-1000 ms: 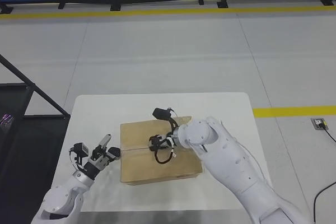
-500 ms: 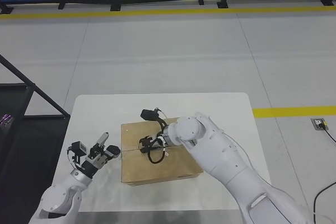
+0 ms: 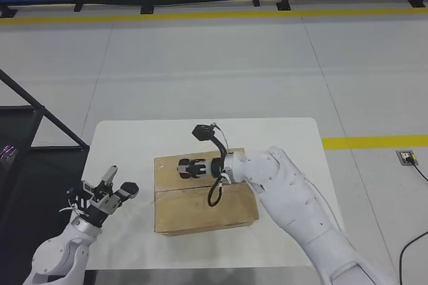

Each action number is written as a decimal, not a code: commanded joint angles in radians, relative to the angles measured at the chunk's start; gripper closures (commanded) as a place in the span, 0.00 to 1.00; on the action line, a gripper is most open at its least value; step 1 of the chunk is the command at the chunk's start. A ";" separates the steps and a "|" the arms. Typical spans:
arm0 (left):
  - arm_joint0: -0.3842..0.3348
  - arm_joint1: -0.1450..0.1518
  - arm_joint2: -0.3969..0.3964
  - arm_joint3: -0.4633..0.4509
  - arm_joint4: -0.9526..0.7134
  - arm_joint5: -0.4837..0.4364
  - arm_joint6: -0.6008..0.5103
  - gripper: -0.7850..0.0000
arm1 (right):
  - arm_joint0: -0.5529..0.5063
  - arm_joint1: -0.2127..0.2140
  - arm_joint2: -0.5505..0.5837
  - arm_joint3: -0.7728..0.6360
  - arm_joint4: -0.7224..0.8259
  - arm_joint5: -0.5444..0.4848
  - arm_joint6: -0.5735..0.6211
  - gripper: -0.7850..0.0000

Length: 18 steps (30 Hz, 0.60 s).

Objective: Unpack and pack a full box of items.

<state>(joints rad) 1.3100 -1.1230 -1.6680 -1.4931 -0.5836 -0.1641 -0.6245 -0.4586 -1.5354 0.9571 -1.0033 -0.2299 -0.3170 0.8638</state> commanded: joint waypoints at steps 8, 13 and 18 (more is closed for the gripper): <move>0.025 0.007 -0.042 0.016 -0.002 0.002 -0.024 0.00 | -0.058 0.019 0.045 -0.081 -0.038 0.013 -0.033 0.61; 0.025 0.007 -0.042 0.016 -0.002 0.002 -0.024 0.00 | -0.058 0.019 0.045 -0.082 -0.038 0.013 -0.033 0.26; 0.025 0.007 -0.042 0.016 -0.002 0.002 -0.024 0.00 | -0.058 0.019 0.045 -0.082 -0.038 0.013 -0.033 0.05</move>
<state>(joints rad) 1.3345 -1.1163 -1.7103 -1.4771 -0.5852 -0.1618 -0.6487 -0.5169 -1.5167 1.0021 -1.0853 -0.2679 -0.3044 0.8307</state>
